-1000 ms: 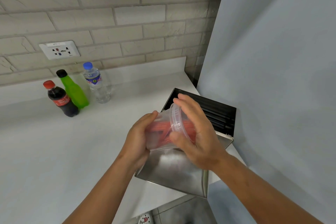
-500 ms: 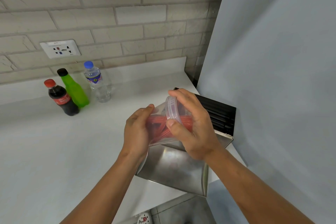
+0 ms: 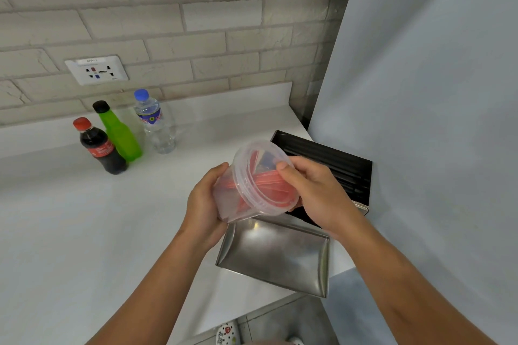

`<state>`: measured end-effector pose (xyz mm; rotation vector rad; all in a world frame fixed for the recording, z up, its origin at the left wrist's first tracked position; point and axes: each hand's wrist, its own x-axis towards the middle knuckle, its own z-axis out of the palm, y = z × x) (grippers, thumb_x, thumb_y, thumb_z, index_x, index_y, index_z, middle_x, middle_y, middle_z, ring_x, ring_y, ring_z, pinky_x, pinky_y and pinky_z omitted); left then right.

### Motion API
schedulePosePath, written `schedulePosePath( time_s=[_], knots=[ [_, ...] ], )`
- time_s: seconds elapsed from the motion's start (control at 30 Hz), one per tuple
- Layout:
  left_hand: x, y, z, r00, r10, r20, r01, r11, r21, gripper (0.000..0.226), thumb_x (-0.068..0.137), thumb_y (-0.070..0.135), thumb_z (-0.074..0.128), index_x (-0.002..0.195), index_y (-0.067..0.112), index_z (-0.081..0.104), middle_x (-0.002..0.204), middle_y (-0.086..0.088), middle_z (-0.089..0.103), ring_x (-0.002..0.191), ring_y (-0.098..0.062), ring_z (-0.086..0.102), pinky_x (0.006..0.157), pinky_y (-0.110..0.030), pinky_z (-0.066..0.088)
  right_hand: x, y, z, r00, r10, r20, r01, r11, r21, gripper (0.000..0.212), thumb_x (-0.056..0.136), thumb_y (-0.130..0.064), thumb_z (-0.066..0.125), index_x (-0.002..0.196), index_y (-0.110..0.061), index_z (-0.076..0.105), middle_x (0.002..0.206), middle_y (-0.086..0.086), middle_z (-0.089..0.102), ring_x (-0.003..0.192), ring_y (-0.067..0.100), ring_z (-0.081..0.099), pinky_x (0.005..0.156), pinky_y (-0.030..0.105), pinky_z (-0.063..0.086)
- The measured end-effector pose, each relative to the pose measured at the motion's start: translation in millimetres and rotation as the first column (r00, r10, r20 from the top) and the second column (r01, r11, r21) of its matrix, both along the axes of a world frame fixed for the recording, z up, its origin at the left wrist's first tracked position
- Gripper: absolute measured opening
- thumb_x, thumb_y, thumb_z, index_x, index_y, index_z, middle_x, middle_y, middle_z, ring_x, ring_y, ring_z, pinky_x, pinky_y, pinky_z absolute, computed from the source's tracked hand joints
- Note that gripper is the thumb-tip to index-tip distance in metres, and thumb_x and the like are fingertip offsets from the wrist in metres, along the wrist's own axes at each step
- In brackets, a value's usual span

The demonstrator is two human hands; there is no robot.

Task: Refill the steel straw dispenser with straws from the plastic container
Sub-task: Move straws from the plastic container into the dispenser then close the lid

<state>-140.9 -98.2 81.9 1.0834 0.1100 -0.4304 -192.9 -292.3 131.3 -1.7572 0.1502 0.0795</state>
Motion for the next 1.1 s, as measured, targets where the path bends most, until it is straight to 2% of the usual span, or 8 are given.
schedulePosePath(
  time_s=[0.13, 0.23, 0.33, 0.4, 0.53, 0.7, 0.93, 1.1],
  knots=[
    [1, 10, -8, 0.952, 0.077, 0.295, -0.211, 0.865, 0.455, 0.026, 0.101, 0.023, 0.059, 0.089, 0.026, 0.082, 0.091, 0.006, 0.08, 0.085, -0.007, 0.072, 0.078, -0.028, 0.054, 3, 6, -5, 0.997, -0.075, -0.036, 0.078, 0.992, 0.099, 0.022, 0.103, -0.04, 0.06, 0.105, -0.026, 0.078, 0.088, 0.008, 0.078, 0.073, 0.016, 0.072, 0.062, 0.03, 0.061],
    [3, 23, -7, 0.909, 0.088, 0.407, -0.292, 0.832, 0.472, 0.032, 0.105, 0.028, 0.054, 0.087, 0.023, 0.08, 0.086, 0.005, 0.078, 0.084, -0.01, 0.071, 0.087, -0.032, 0.057, 11, 19, -12, 0.995, -0.087, -0.049, 0.093, 0.984, 0.15, 0.018, 0.103, -0.03, 0.063, 0.113, -0.021, 0.076, 0.091, 0.023, 0.073, 0.067, 0.021, 0.069, 0.059, 0.032, 0.063],
    [4, 39, -6, 0.871, 0.087, 0.484, -0.334, 0.828, 0.451, 0.037, 0.1, 0.038, 0.049, 0.092, 0.021, 0.08, 0.087, 0.006, 0.078, 0.084, -0.008, 0.07, 0.082, -0.023, 0.058, 19, 33, -19, 0.995, -0.055, -0.081, 0.069, 0.981, 0.183, 0.02, 0.102, -0.026, 0.065, 0.118, -0.017, 0.073, 0.087, 0.025, 0.072, 0.06, 0.02, 0.067, 0.056, 0.029, 0.061],
    [9, 52, -7, 0.871, 0.115, 0.477, -0.363, 0.806, 0.469, 0.031, 0.095, 0.031, 0.051, 0.097, 0.024, 0.081, 0.093, 0.009, 0.08, 0.089, -0.007, 0.073, 0.082, -0.02, 0.057, 24, 45, -25, 0.995, -0.035, -0.099, 0.055, 0.976, 0.213, 0.021, 0.102, -0.026, 0.065, 0.119, -0.015, 0.072, 0.085, 0.018, 0.073, 0.06, 0.019, 0.068, 0.057, 0.029, 0.061],
    [24, 80, -15, 0.875, 0.118, 0.47, -0.397, 0.731, 0.555, 0.036, 0.102, 0.02, 0.054, 0.087, 0.044, 0.076, 0.088, 0.026, 0.078, 0.085, 0.005, 0.07, 0.076, -0.008, 0.049, 37, 73, -40, 0.992, -0.004, -0.128, 0.032, 0.976, 0.216, 0.026, 0.101, -0.024, 0.066, 0.126, -0.016, 0.069, 0.108, 0.019, 0.07, 0.069, 0.017, 0.074, 0.069, 0.039, 0.065],
    [40, 114, -40, 0.893, 0.101, 0.439, -0.396, 0.64, 0.658, 0.035, 0.104, 0.024, 0.055, 0.084, 0.049, 0.071, 0.089, 0.026, 0.076, 0.089, 0.013, 0.066, 0.08, -0.017, 0.046, 51, 105, -69, 0.983, 0.021, -0.181, 0.009, 0.987, 0.16, 0.041, 0.098, -0.019, 0.07, 0.138, -0.016, 0.061, 0.118, 0.009, 0.065, 0.077, 0.01, 0.076, 0.066, 0.031, 0.065],
    [58, 138, -78, 0.942, 0.033, 0.335, -0.291, 0.58, 0.761, 0.033, 0.106, 0.026, 0.052, 0.084, 0.03, 0.076, 0.091, 0.011, 0.077, 0.089, -0.006, 0.069, 0.075, -0.024, 0.048, 72, 129, -103, 0.973, 0.03, -0.228, -0.007, 0.995, 0.101, 0.033, 0.098, -0.018, 0.069, 0.131, -0.017, 0.067, 0.124, 0.008, 0.066, 0.094, 0.027, 0.078, 0.067, 0.029, 0.063],
    [60, 142, -86, 0.945, 0.028, 0.325, -0.289, 0.533, 0.795, 0.031, 0.105, 0.025, 0.049, 0.105, 0.019, 0.08, 0.101, 0.006, 0.076, 0.09, -0.002, 0.066, 0.078, -0.019, 0.048, 76, 132, -114, 0.971, 0.038, -0.237, -0.013, 0.994, 0.106, 0.035, 0.098, -0.026, 0.071, 0.133, -0.019, 0.066, 0.124, 0.002, 0.067, 0.1, 0.025, 0.076, 0.066, 0.03, 0.063]
  ],
)
